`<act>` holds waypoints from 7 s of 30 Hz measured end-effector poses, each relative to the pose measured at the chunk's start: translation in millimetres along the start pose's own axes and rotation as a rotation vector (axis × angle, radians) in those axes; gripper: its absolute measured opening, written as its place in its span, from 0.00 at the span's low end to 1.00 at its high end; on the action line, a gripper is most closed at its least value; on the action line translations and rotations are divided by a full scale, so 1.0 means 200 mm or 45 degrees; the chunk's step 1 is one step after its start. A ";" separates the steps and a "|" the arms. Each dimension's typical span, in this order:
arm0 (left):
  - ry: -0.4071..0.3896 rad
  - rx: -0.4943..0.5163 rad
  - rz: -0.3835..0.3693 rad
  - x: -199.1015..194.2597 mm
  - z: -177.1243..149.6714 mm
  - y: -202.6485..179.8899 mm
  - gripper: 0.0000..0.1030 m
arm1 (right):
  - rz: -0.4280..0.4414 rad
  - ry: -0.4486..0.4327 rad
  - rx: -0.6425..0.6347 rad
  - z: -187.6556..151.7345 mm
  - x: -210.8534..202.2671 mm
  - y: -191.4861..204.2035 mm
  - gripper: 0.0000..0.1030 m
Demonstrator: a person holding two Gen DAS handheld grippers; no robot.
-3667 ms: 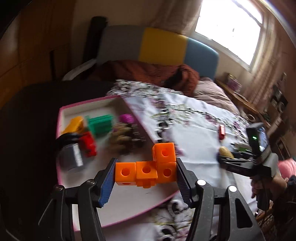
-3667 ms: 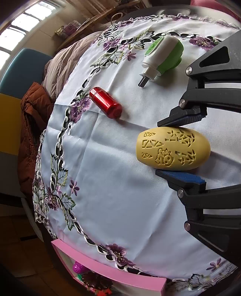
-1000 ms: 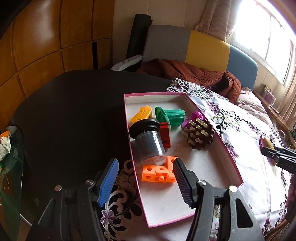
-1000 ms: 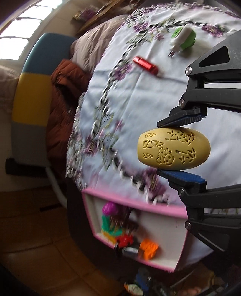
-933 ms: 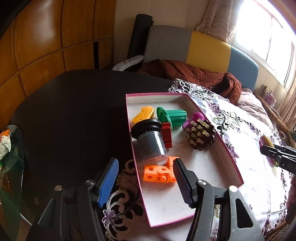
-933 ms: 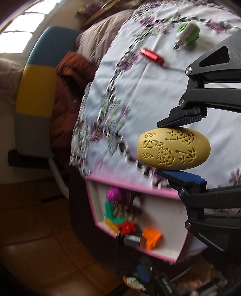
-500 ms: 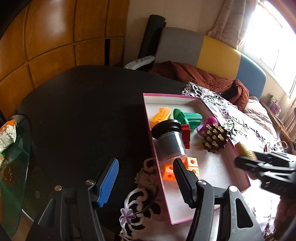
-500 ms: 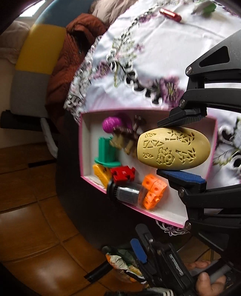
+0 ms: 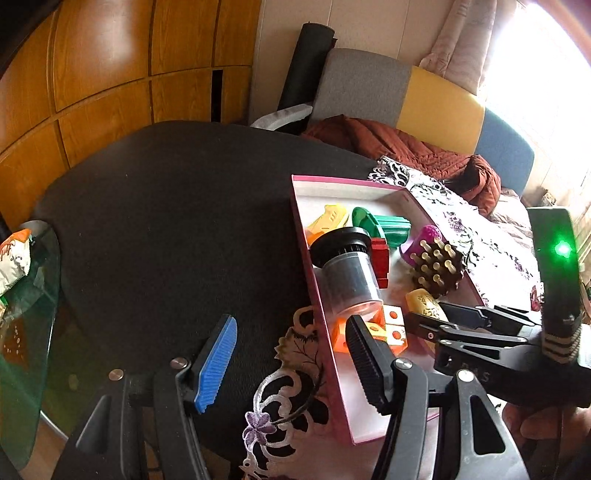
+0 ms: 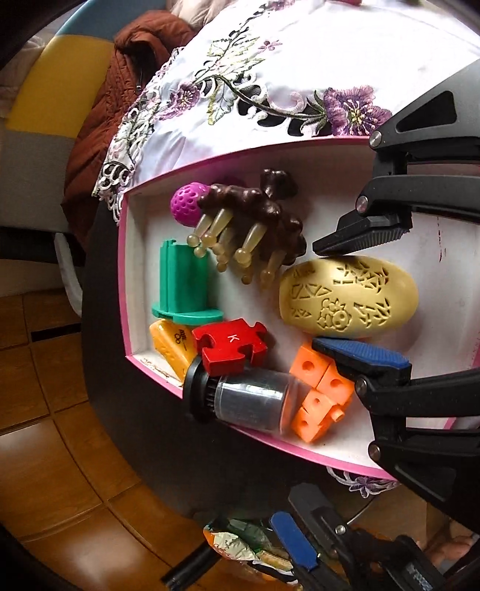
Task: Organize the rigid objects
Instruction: 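Carry the yellow soap into the tray and open the right gripper, then move both grippers back over the red cylinder and white plug device, then grasp the red cylinder with the left gripper, then grasp the white-and-green plug device with the right gripper, then carry the red cylinder into the tray and release it with the left gripper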
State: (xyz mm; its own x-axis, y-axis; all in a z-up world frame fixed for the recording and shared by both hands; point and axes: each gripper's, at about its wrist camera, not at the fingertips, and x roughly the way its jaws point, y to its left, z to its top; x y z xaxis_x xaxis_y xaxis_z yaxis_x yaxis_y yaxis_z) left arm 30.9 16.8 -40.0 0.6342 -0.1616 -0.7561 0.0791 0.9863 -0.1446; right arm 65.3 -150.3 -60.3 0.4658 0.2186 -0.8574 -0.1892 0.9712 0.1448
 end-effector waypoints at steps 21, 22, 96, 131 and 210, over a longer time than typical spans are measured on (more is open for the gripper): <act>-0.056 0.057 -0.003 -0.10 0.01 -0.06 0.60 | -0.060 -0.250 -0.023 -0.02 -0.34 -0.04 0.72; -0.055 0.061 -0.004 -0.10 0.01 -0.06 0.60 | -0.063 -0.264 -0.016 -0.02 -0.36 -0.05 0.73; 0.266 0.995 -0.638 0.56 0.00 -2.35 0.55 | -0.512 -0.512 1.504 -0.85 -1.05 -1.99 0.96; 0.273 0.783 -0.564 0.23 -0.34 -1.53 0.25 | 0.201 -0.244 1.288 -0.70 -0.68 -1.87 0.96; 0.043 0.701 -0.588 -0.07 -0.27 -1.36 0.25 | -0.389 0.054 0.558 -0.51 -0.48 -1.54 0.50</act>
State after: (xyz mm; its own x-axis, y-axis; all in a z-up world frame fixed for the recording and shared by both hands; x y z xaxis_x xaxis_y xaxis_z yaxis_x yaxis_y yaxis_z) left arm -40.8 -251.8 -24.3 0.4188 -0.5582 -0.7163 0.7157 0.6884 -0.1180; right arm -8.6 -480.0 -72.5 0.4064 -0.0752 -0.9106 0.3323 0.9405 0.0706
